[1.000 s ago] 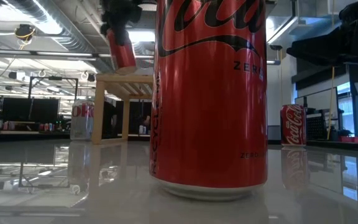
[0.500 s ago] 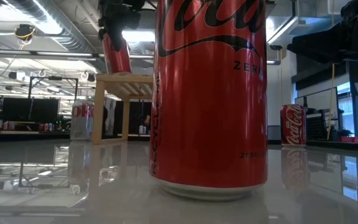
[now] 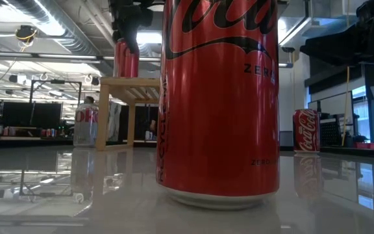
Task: Place canned beverage on shelf
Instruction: Put the left red and black soda can on the shelf
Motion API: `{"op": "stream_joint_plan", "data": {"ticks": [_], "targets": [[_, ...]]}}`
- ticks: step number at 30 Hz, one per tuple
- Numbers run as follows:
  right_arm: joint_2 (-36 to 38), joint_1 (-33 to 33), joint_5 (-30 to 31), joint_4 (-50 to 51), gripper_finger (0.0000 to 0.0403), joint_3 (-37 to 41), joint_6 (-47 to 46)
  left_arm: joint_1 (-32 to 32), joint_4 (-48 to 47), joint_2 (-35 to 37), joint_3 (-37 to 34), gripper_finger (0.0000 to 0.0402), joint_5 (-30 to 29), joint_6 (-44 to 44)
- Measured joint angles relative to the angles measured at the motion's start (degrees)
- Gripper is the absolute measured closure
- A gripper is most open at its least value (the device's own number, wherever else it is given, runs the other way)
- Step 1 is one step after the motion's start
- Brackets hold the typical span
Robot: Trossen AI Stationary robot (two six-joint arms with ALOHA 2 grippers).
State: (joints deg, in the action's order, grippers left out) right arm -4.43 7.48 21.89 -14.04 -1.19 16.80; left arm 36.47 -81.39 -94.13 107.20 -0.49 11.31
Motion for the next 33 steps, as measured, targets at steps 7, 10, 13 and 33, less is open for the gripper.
{"op": "stream_joint_plan", "data": {"ticks": [7,10,13,33], "targets": [[0.0,0.0,0.0,0.0,0.0104,0.0,0.0,-0.4,0.2,0.0,0.0,0.0073,-0.1,2.4],[0.0,0.0,0.0,0.0,0.0104,0.0,0.0,-0.7,0.2,0.0,0.0,0.0073,-0.3,2.4],[0.0,0.0,0.0,0.0,0.0104,0.0,0.0,-1.3,0.2,0.0,0.0,0.0073,-0.7,2.4],[0.0,0.0,0.0,-1.2,0.0104,-0.1,0.1,-2.7,-0.2,0.0,0.1,0.0126,-4.6,1.7]]}}
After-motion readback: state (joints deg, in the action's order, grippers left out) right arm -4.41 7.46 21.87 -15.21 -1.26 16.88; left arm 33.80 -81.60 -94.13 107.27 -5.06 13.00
